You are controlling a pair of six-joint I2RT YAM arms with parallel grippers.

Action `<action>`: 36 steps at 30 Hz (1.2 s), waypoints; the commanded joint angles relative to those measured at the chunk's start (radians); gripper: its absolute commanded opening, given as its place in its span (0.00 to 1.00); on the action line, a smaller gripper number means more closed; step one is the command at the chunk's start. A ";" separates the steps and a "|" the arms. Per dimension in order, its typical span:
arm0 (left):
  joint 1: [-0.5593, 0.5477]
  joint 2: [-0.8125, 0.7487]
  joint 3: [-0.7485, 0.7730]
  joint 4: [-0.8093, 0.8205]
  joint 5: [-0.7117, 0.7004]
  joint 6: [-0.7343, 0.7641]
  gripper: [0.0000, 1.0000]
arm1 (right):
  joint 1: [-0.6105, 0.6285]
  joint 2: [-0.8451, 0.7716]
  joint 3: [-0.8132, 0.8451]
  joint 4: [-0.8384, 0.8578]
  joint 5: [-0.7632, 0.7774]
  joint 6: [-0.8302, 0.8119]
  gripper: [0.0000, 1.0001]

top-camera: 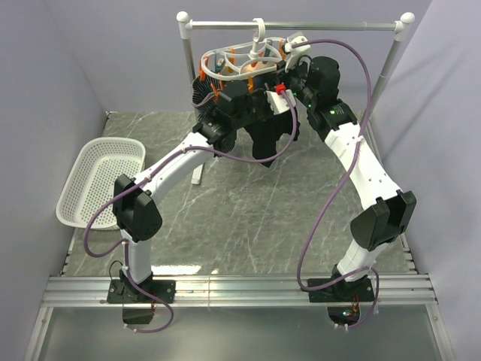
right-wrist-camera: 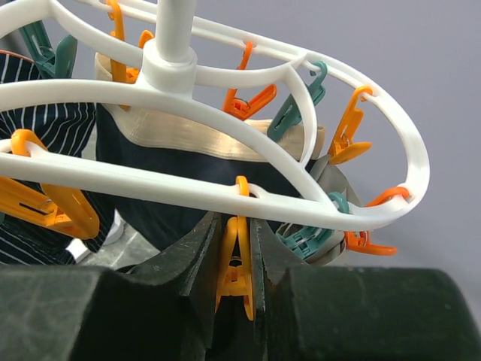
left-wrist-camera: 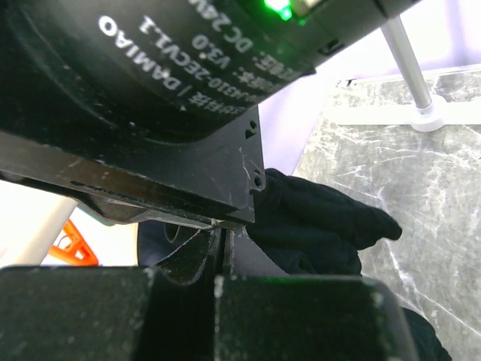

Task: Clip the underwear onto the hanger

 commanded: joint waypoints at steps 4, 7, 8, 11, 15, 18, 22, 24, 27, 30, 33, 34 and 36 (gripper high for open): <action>-0.003 -0.058 -0.009 0.081 -0.017 0.032 0.00 | 0.018 0.033 0.024 -0.141 -0.010 -0.015 0.00; -0.003 -0.063 -0.012 0.089 -0.025 0.034 0.00 | 0.018 0.043 0.037 -0.153 -0.011 -0.013 0.00; -0.003 -0.063 -0.012 0.092 -0.030 0.035 0.00 | 0.018 0.044 0.041 -0.161 -0.010 -0.012 0.00; -0.003 -0.066 -0.010 0.107 -0.031 0.038 0.00 | 0.018 0.046 0.044 -0.165 -0.004 -0.009 0.00; -0.003 -0.067 -0.007 0.133 -0.031 0.029 0.00 | 0.018 0.049 0.051 -0.165 -0.001 -0.003 0.00; -0.003 -0.063 0.005 0.126 -0.031 0.032 0.00 | 0.018 0.049 0.054 -0.167 0.001 0.000 0.00; -0.003 -0.060 0.007 0.121 -0.033 0.034 0.00 | 0.018 0.052 0.069 -0.176 0.012 0.017 0.07; -0.003 -0.061 0.005 0.122 -0.034 0.035 0.00 | 0.017 0.052 0.077 -0.179 0.013 0.023 0.19; -0.003 -0.060 0.004 0.127 -0.039 0.038 0.00 | 0.018 0.052 0.080 -0.181 0.010 0.033 0.27; -0.005 -0.057 0.007 0.132 -0.043 0.040 0.00 | 0.018 0.052 0.084 -0.187 0.012 0.040 0.36; -0.003 -0.054 0.008 0.138 -0.044 0.040 0.00 | 0.018 0.050 0.083 -0.187 0.012 0.040 0.45; -0.003 -0.051 0.008 0.139 -0.045 0.038 0.00 | 0.018 0.046 0.081 -0.188 0.013 0.040 0.49; -0.005 -0.049 0.011 0.141 -0.047 0.040 0.00 | 0.017 0.047 0.078 -0.184 0.012 0.040 0.50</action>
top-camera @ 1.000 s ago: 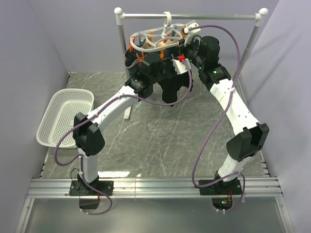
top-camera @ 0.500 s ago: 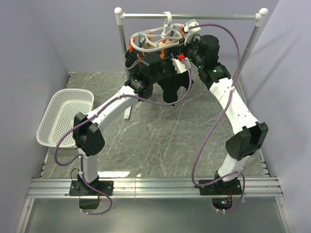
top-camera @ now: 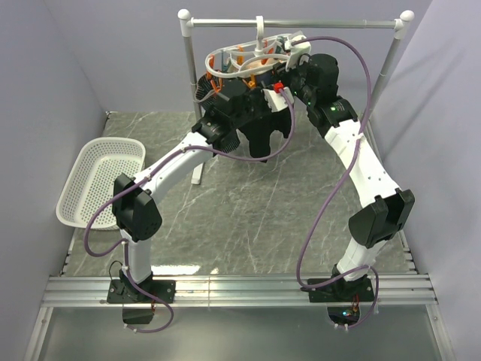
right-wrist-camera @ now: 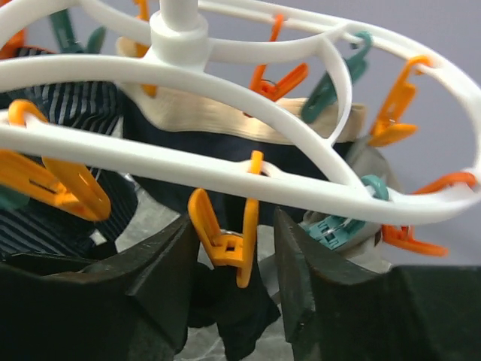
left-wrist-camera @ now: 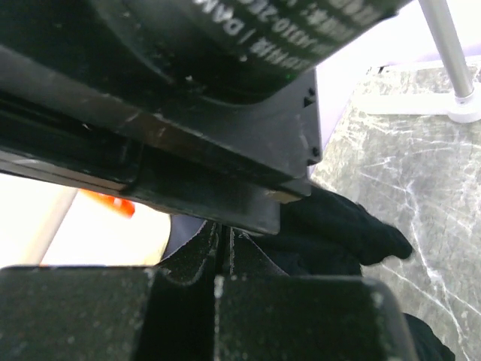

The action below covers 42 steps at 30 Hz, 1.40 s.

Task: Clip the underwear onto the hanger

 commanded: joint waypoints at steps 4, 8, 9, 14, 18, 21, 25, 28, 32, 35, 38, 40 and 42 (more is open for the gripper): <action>-0.012 -0.041 0.034 0.110 0.019 0.010 0.00 | 0.018 0.012 0.008 -0.074 -0.024 0.028 0.61; -0.011 -0.039 0.041 0.103 0.022 0.014 0.00 | 0.016 0.000 0.005 -0.063 -0.028 0.046 0.70; -0.011 -0.043 0.036 0.100 0.025 0.013 0.00 | 0.018 0.000 0.006 -0.061 -0.030 0.054 0.73; -0.011 -0.064 0.013 0.042 0.074 -0.049 0.02 | 0.015 -0.016 0.018 -0.060 -0.044 0.071 0.73; -0.006 -0.117 -0.045 -0.026 0.146 -0.134 0.20 | -0.002 -0.020 0.020 -0.060 -0.061 0.071 0.73; -0.005 -0.168 -0.115 -0.064 0.218 -0.177 0.32 | -0.020 -0.026 0.009 -0.058 -0.081 0.078 0.73; -0.002 -0.220 -0.188 -0.072 0.255 -0.242 0.51 | -0.042 -0.046 -0.028 -0.037 -0.148 0.083 0.75; 0.003 -0.250 -0.205 -0.091 0.271 -0.294 0.56 | -0.057 -0.068 -0.058 -0.023 -0.186 0.082 0.77; 0.053 -0.331 -0.296 -0.037 0.349 -0.414 0.59 | -0.079 -0.100 -0.098 -0.003 -0.242 0.091 0.78; 0.083 -0.403 -0.344 -0.037 0.367 -0.507 0.60 | -0.103 -0.123 -0.120 0.008 -0.280 0.111 0.78; 0.110 -0.455 -0.424 0.009 0.353 -0.581 0.61 | -0.128 -0.154 -0.130 0.008 -0.326 0.126 0.77; 0.120 -0.481 -0.481 0.046 0.366 -0.583 0.61 | -0.145 -0.169 -0.147 0.014 -0.354 0.137 0.78; 0.127 -0.504 -0.551 0.087 0.370 -0.586 0.62 | -0.155 -0.187 -0.152 0.012 -0.393 0.146 0.77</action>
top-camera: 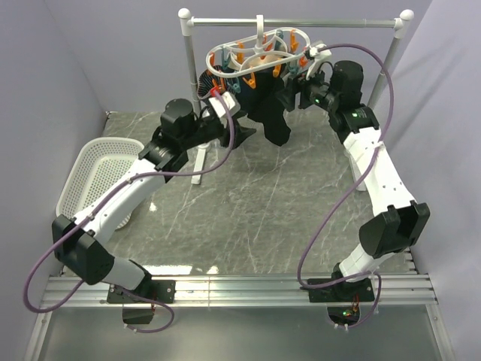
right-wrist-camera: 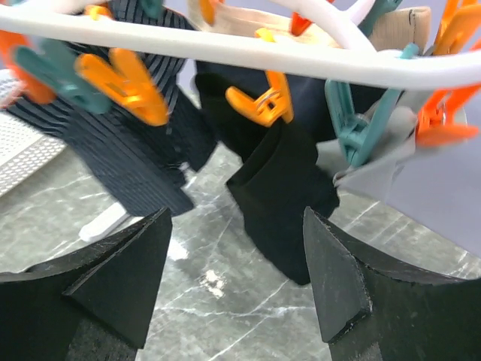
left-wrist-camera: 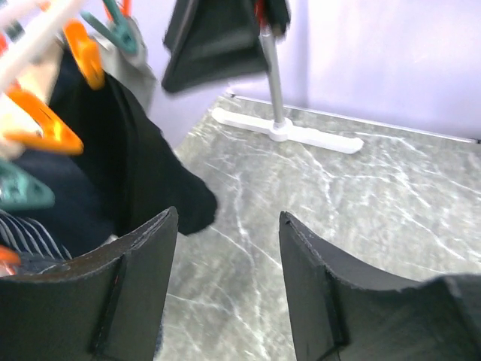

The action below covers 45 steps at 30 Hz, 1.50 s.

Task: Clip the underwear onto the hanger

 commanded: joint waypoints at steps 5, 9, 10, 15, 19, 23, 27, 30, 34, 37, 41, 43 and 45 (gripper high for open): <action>0.064 -0.056 -0.169 0.232 0.085 -0.109 0.67 | -0.046 -0.097 -0.001 0.020 -0.140 0.054 0.77; 0.081 -0.035 -0.163 0.338 0.089 -0.137 0.69 | -0.070 -0.131 -0.047 0.101 -0.198 0.140 0.78; 0.082 -0.029 -0.166 0.364 0.094 -0.146 0.69 | -0.075 -0.137 -0.068 0.117 -0.225 0.166 0.84; 0.082 -0.004 -0.221 0.550 0.025 -0.227 0.73 | -0.066 -0.140 -0.090 0.245 -0.259 0.304 0.88; 0.082 0.012 -0.249 0.645 -0.058 -0.261 0.72 | -0.008 -0.163 -0.143 0.303 -0.146 0.309 0.65; 0.047 0.025 -0.274 0.712 -0.202 -0.225 0.69 | 0.039 -0.171 -0.214 0.460 -0.086 0.309 0.54; 0.016 0.037 -0.298 0.766 -0.239 -0.226 0.70 | 0.097 -0.145 -0.252 0.580 -0.023 0.292 0.45; -0.004 0.049 -0.298 0.789 -0.260 -0.220 0.70 | 0.111 -0.119 -0.271 0.664 0.036 0.297 0.43; -0.010 0.069 -0.286 0.791 -0.273 -0.215 0.70 | 0.124 -0.082 -0.275 0.744 0.073 0.305 0.37; -0.013 0.086 -0.277 0.791 -0.312 -0.215 0.71 | 0.140 -0.056 -0.254 0.743 0.083 0.303 0.36; -0.010 0.117 -0.258 0.791 -0.394 -0.221 0.73 | 0.161 -0.041 -0.262 0.763 0.081 0.309 0.37; -0.005 0.129 -0.257 0.809 -0.398 -0.221 0.73 | 0.166 -0.032 -0.262 0.766 0.086 0.308 0.37; -0.005 0.137 -0.251 0.811 -0.389 -0.223 0.73 | 0.170 -0.027 -0.263 0.780 0.089 0.309 0.39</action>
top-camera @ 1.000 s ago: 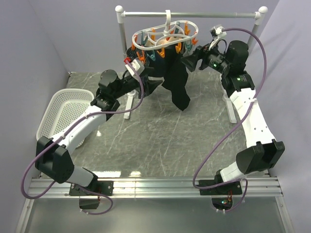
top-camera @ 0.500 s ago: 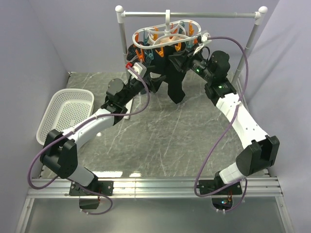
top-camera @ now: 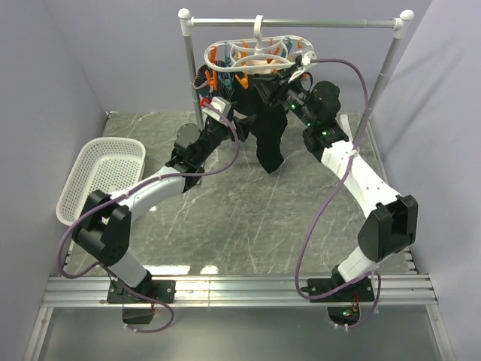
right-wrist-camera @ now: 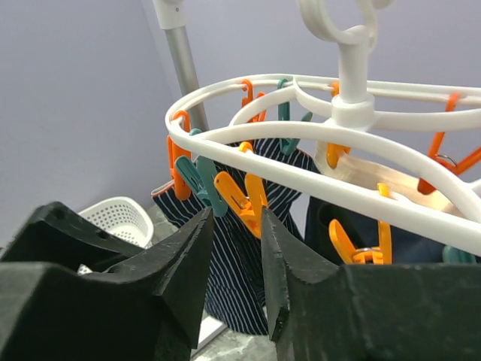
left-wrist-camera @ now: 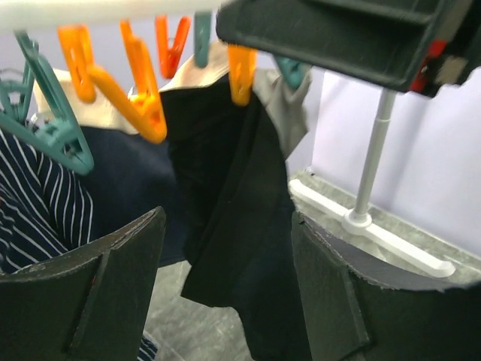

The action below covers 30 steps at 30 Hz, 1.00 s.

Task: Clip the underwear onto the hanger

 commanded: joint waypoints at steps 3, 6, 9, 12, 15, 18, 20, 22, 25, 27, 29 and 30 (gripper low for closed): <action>0.005 0.008 0.047 0.062 -0.042 -0.004 0.74 | 0.026 0.013 0.007 0.081 0.045 -0.001 0.41; 0.016 0.007 0.038 0.058 -0.063 -0.016 0.76 | 0.041 0.019 -0.003 0.090 0.070 -0.004 0.45; 0.022 -0.002 0.024 0.053 -0.074 -0.013 0.77 | 0.055 0.029 -0.013 0.109 0.123 -0.015 0.45; 0.027 -0.015 0.010 0.051 -0.072 -0.007 0.77 | 0.067 0.042 -0.006 0.126 0.153 -0.012 0.46; 0.028 -0.021 0.009 0.050 -0.075 -0.002 0.77 | 0.077 0.064 0.007 0.126 0.183 -0.018 0.46; 0.028 -0.019 0.004 0.055 -0.078 0.001 0.78 | 0.084 0.090 0.033 0.117 0.214 -0.020 0.45; 0.030 -0.022 0.000 0.059 -0.077 0.006 0.79 | 0.086 0.101 0.044 0.118 0.222 -0.009 0.45; 0.032 -0.022 -0.003 0.064 -0.077 0.010 0.79 | 0.086 0.110 0.047 0.124 0.228 -0.005 0.45; 0.033 -0.022 -0.008 0.068 -0.072 0.012 0.79 | 0.087 0.121 0.053 0.135 0.240 0.003 0.45; 0.033 -0.018 -0.008 0.071 -0.066 0.007 0.79 | 0.086 0.124 0.058 0.140 0.242 0.006 0.45; 0.035 -0.016 -0.008 0.073 -0.059 0.004 0.80 | 0.087 0.125 0.063 0.146 0.245 0.011 0.45; 0.033 -0.013 -0.010 0.074 -0.056 0.003 0.80 | 0.087 0.125 0.064 0.149 0.246 0.011 0.45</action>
